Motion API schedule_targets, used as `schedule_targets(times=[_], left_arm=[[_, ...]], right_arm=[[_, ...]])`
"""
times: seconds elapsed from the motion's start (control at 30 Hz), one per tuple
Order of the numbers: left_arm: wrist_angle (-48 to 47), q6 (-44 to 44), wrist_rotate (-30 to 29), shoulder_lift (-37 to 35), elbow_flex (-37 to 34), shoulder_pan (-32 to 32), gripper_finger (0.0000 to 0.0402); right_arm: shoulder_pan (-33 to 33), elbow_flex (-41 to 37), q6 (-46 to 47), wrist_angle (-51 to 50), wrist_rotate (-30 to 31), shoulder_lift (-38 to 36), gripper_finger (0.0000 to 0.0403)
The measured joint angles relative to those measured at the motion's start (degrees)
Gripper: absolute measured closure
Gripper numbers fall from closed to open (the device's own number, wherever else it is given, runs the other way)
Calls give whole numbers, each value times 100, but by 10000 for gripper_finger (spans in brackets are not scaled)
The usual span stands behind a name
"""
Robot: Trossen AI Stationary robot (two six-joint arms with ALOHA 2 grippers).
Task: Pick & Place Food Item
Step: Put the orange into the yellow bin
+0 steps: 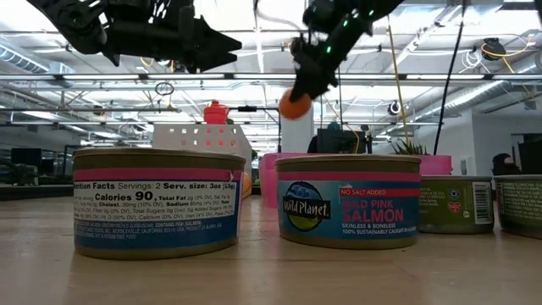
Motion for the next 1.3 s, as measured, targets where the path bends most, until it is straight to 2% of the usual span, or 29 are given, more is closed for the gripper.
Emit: schedule_targets(times=[0.27, 0.5, 0.87, 1.17, 1.23, 1.3], left_arm=[[-94, -20, 11, 6, 0, -2, 67], [-194, -26, 11, 6, 0, -9, 66], [-308, -40, 13, 6, 0, -13, 77], [-311, -40, 13, 6, 0, -13, 83], [-329, -40, 13, 6, 0, -13, 85], [-349, -37, 13, 6, 0, -13, 87]], right_arm=[[-246, 251, -18, -318, -292, 1089, 111], [-244, 251, -50, -412, -278, 1634, 111], [-306, 170, -14, -1039, -270, 1660, 111], [-277, -344, -303, -725, -275, 1633, 111], [-262, -439, -409, -646, -280, 1633, 94], [-232, -518, -427, -567, -272, 1639, 60]])
